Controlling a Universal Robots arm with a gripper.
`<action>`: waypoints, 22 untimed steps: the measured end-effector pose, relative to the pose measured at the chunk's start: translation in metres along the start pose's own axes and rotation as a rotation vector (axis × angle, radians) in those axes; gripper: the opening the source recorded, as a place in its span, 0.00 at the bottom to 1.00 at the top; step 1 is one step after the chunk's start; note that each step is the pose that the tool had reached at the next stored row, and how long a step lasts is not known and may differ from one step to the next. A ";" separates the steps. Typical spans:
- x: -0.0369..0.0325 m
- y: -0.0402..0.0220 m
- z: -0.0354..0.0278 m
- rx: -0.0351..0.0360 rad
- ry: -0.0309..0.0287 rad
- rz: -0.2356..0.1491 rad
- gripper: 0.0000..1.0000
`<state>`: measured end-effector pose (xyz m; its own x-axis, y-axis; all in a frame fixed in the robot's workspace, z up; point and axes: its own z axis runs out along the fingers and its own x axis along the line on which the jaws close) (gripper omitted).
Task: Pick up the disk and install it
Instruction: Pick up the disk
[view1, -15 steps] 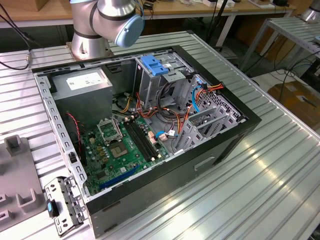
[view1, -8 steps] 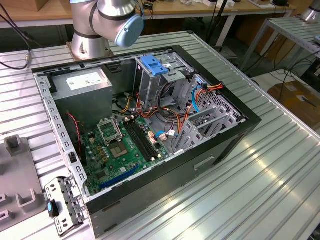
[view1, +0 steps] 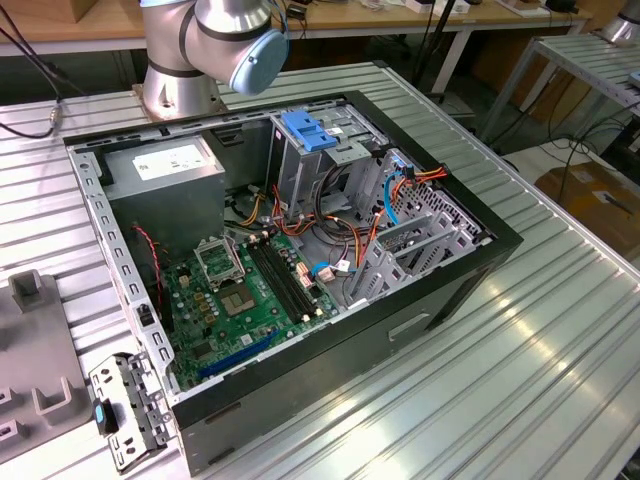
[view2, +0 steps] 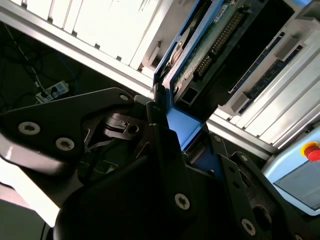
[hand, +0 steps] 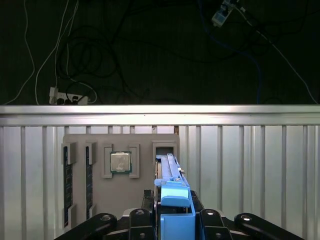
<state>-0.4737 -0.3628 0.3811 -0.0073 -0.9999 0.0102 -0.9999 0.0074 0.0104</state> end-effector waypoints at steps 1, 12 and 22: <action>0.0000 0.0000 -0.0011 0.0000 0.0000 0.000 0.37; 0.0001 0.0001 -0.0108 0.0000 -0.0007 0.000 0.37; 0.0002 0.0002 -0.0184 0.0000 -0.0007 0.000 0.37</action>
<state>-0.4736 -0.3628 0.3995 -0.0073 -0.9999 0.0095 -0.9999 0.0074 0.0104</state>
